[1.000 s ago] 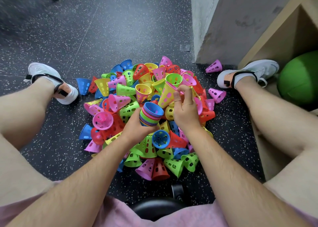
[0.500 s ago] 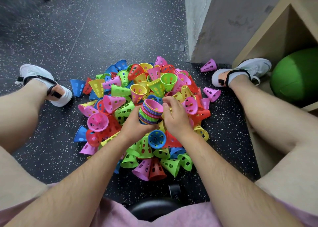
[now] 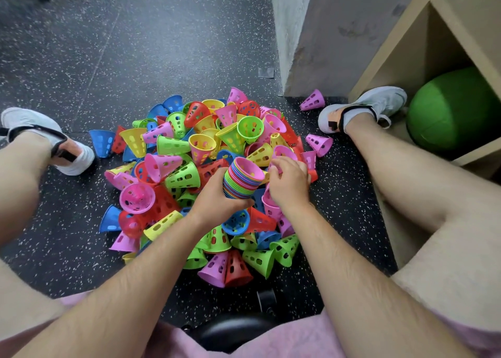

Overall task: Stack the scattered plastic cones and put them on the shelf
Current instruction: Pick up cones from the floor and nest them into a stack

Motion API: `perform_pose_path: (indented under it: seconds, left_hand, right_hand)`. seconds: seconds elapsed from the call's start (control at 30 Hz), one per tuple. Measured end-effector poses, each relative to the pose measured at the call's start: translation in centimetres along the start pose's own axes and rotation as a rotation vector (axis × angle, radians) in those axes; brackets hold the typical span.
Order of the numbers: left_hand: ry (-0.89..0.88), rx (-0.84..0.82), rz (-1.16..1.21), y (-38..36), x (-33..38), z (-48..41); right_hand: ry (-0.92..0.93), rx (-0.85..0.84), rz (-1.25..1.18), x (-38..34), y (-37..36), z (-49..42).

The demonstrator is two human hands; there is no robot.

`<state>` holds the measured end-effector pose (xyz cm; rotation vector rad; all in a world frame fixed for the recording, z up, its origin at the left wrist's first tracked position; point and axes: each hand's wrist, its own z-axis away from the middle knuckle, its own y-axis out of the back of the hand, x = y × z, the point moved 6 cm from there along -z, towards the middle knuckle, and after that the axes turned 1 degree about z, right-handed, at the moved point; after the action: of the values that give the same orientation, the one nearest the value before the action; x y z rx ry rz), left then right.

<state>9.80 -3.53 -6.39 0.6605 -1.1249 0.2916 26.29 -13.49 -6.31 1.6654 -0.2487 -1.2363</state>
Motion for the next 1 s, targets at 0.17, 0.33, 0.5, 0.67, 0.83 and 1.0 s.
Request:
perform_pose_path:
  seconds: [0.17,0.33,0.5,0.67,0.83,1.0]
  left_hand:
    - [0.016,0.002,0.007,0.3,-0.1,0.2]
    - [0.031,0.006,0.014,0.7,-0.3,0.4]
    - [0.050,0.027,0.005,1.0,-1.0,0.4]
    - [0.051,0.064,0.011,1.2,-1.2,0.3]
    - [0.072,0.057,-0.029,1.3,-2.3,0.2]
    - [0.083,-0.007,-0.053,0.7,-2.7,0.5]
  right_hand:
    - [0.059,0.159,-0.195,-0.7,2.0,-0.2]
    - [0.119,0.185,-0.340,-2.6,3.5,-0.6]
    - [0.143,0.098,-0.565,-3.4,2.8,-0.7]
    - [0.155,-0.030,-0.590,-4.2,1.9,0.9]
    - [0.035,-0.320,-0.537,-3.1,-0.8,2.8]
    - [-0.035,-0.203,-0.241,-0.2,0.8,2.3]
